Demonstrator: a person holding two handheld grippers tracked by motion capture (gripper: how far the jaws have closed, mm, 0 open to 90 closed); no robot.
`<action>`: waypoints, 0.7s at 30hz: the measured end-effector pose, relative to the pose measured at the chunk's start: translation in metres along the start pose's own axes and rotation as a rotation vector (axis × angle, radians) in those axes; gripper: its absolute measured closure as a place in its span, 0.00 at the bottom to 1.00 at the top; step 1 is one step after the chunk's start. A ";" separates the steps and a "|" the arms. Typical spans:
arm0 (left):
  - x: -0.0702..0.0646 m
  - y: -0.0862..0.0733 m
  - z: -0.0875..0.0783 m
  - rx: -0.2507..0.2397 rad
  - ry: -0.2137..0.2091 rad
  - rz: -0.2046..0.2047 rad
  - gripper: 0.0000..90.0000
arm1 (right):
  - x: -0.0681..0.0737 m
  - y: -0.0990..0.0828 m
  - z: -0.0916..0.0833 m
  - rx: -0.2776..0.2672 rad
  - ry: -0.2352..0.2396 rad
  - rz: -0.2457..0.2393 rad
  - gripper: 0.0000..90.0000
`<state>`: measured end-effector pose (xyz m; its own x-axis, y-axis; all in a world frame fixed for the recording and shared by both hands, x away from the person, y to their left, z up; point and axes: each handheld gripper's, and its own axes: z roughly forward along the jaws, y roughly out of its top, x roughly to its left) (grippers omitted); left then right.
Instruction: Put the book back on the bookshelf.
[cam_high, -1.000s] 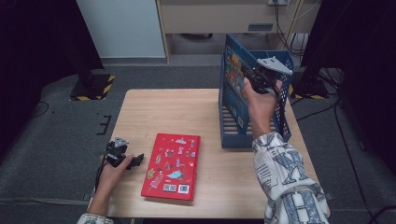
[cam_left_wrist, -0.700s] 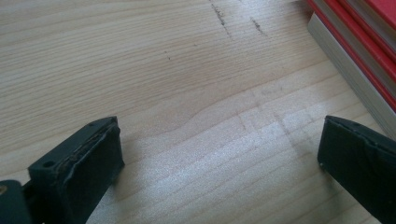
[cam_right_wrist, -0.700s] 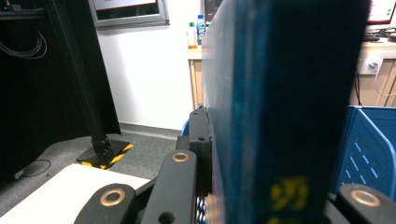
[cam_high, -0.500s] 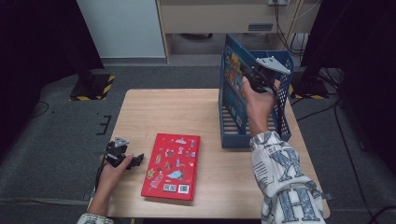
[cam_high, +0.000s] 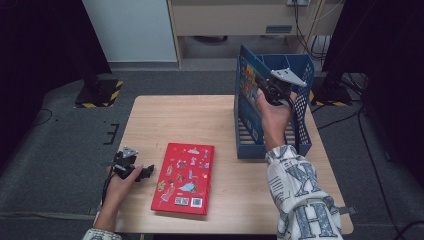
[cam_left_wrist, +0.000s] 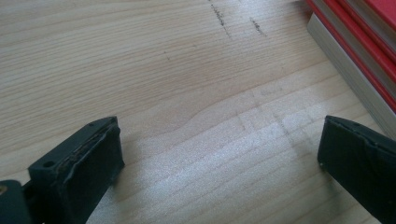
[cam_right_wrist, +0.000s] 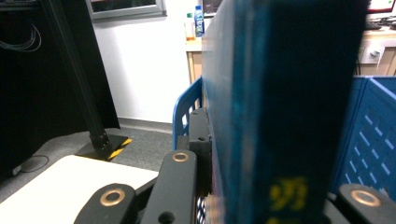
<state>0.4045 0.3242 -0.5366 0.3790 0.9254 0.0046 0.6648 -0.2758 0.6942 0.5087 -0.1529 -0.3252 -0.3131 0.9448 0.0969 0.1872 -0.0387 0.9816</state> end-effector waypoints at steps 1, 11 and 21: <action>0.000 0.000 0.000 0.000 0.000 0.000 0.00 | 0.001 -0.003 0.001 0.005 0.000 -0.004 0.91; 0.000 0.000 0.000 0.001 -0.003 0.007 0.00 | -0.002 -0.014 0.006 0.024 0.000 0.001 0.91; -0.001 0.000 0.001 0.000 -0.005 0.005 0.00 | -0.001 -0.016 0.004 0.044 -0.002 -0.013 0.91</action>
<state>0.4048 0.3233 -0.5366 0.3855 0.9227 0.0042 0.6628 -0.2801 0.6944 0.5093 -0.1519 -0.3417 -0.3135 0.9458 0.0842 0.2244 -0.0123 0.9744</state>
